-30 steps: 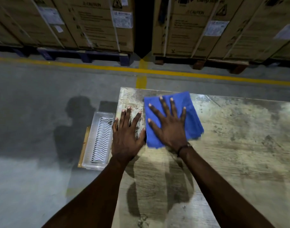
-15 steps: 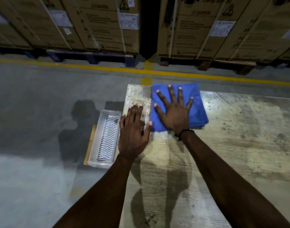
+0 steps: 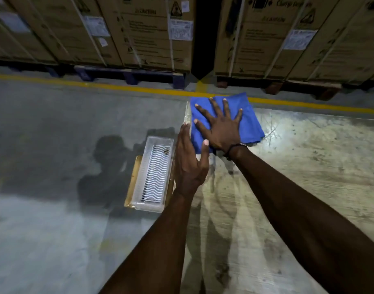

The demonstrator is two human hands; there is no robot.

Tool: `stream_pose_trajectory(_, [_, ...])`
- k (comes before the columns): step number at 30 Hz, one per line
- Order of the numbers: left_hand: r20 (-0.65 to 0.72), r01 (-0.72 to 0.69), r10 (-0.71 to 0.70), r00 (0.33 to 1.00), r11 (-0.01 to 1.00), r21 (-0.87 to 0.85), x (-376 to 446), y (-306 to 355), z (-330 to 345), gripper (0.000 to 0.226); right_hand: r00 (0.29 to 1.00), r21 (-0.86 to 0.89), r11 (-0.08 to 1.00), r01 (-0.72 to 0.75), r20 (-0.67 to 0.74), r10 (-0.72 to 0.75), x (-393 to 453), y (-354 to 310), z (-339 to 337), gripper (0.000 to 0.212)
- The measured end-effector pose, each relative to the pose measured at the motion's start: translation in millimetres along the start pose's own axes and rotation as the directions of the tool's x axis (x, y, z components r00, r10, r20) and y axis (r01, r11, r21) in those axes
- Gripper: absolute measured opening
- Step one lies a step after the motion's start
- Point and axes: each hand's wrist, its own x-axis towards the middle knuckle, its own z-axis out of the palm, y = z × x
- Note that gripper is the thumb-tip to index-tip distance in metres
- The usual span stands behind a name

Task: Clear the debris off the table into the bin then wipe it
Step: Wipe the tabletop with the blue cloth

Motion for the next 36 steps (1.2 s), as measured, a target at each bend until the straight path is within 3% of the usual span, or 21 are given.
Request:
stream_pose_trajectory(5, [0.105,0.101,-0.09,0.99,0.99,-0.102,-4,-2,-20,0.07,0.993,0.023,0.993,0.113,0.024,-0.114,-16,-30,3,0.061])
stream_pose_trajectory(10, [0.165,0.061,-0.053,0.985,0.997,-0.045,-46,-29,-59,0.079,0.991,0.038,0.99,0.134,-0.031,-0.133,-57,-51,6,0.06])
stream_pose_trajectory(16, [0.276,-0.082,0.051,0.96,0.992,0.101,-96,-44,-114,0.073,0.988,0.02,0.991,0.136,-0.074,-0.134,-138,-65,14,0.053])
stream_pose_trajectory(25, [0.317,-0.071,0.036,0.948,0.992,0.1,-154,-45,-168,0.059,0.974,0.007,0.978,0.207,-0.096,-0.206,-285,-101,18,0.054])
stream_pose_trajectory(36, [0.468,-0.191,0.093,0.879,0.967,0.168,-202,-31,-186,0.048,0.984,-0.023,0.984,0.177,0.016,-0.177,-423,-132,5,0.05])
